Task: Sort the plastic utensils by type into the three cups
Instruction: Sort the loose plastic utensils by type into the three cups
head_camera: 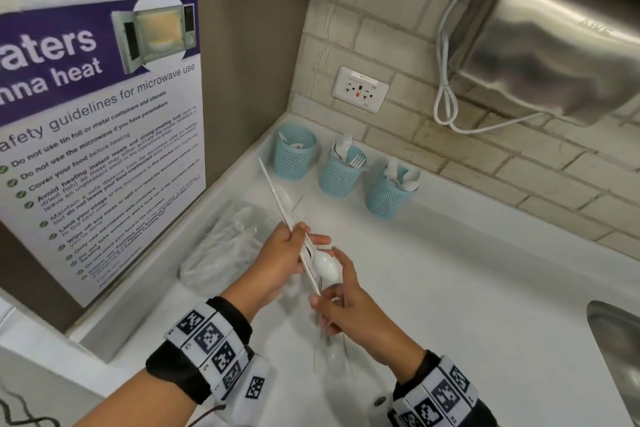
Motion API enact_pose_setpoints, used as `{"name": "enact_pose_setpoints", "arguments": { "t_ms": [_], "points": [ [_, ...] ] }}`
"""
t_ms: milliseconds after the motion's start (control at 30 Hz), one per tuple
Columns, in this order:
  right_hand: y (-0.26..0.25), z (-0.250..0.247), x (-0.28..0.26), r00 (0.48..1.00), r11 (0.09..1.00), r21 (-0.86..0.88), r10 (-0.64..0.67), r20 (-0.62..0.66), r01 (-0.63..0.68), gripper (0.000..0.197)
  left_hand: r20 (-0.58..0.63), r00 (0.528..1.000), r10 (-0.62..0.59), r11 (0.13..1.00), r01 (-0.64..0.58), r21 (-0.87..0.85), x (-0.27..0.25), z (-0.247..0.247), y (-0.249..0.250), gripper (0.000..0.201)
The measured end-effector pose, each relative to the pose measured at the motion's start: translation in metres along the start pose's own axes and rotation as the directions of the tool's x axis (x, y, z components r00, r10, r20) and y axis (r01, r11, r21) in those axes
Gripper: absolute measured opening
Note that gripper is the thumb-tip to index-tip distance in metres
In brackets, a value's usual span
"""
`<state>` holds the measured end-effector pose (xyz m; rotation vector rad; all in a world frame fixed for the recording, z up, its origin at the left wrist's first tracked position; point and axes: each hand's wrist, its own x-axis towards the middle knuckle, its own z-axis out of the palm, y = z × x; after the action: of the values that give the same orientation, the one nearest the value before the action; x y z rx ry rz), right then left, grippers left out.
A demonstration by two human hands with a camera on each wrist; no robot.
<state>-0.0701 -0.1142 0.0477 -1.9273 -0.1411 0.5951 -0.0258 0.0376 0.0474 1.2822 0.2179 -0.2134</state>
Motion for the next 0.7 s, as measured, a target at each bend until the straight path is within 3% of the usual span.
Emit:
{"name": "enact_pose_setpoints", "arguments": {
  "t_ms": [100,200,267,333,400,467,567,700],
  "points": [
    [0.002,0.0,0.002,0.999,0.998,0.055,0.033,-0.007,-0.033,0.043,0.021,0.999,0.029,0.998,-0.028,-0.047,-0.004,0.002,0.003,0.021],
    [-0.001,-0.001,0.005,1.0,1.0,0.022,-0.005,-0.024,0.005,0.031,0.066,0.998,0.012,1.0,-0.01,-0.026,-0.009,0.01,-0.002,0.019],
    [-0.003,-0.006,0.005,1.0,0.999,-0.032,0.003,-0.014,-0.003,0.034,0.062,0.998,0.012,1.0,-0.012,-0.009,-0.011,0.011,-0.003,0.018],
    [-0.003,-0.014,0.005,0.999,0.995,-0.088,0.035,-0.019,-0.037,0.05,0.047,0.999,0.012,1.0,-0.012,0.017,-0.01,0.006,-0.001,0.015],
    [-0.006,-0.022,0.006,0.994,0.992,-0.123,0.006,-0.11,-0.02,0.064,0.047,0.999,0.013,0.994,-0.018,0.11,-0.011,0.002,0.0,0.016],
    [-0.013,-0.027,0.01,0.959,0.989,-0.129,-0.107,-0.263,0.075,0.062,0.088,0.996,0.006,0.969,-0.028,0.247,-0.013,0.003,-0.002,0.018],
    [-0.028,-0.027,0.017,0.859,0.957,-0.197,-0.278,-0.43,0.211,0.043,0.202,0.979,0.019,0.892,-0.108,0.438,-0.02,0.012,-0.009,0.022],
    [-0.039,-0.027,0.035,0.783,0.943,-0.186,-0.333,-0.525,0.277,0.011,0.235,0.972,0.007,0.835,-0.135,0.533,-0.025,0.02,-0.012,0.023]
  ]
}}
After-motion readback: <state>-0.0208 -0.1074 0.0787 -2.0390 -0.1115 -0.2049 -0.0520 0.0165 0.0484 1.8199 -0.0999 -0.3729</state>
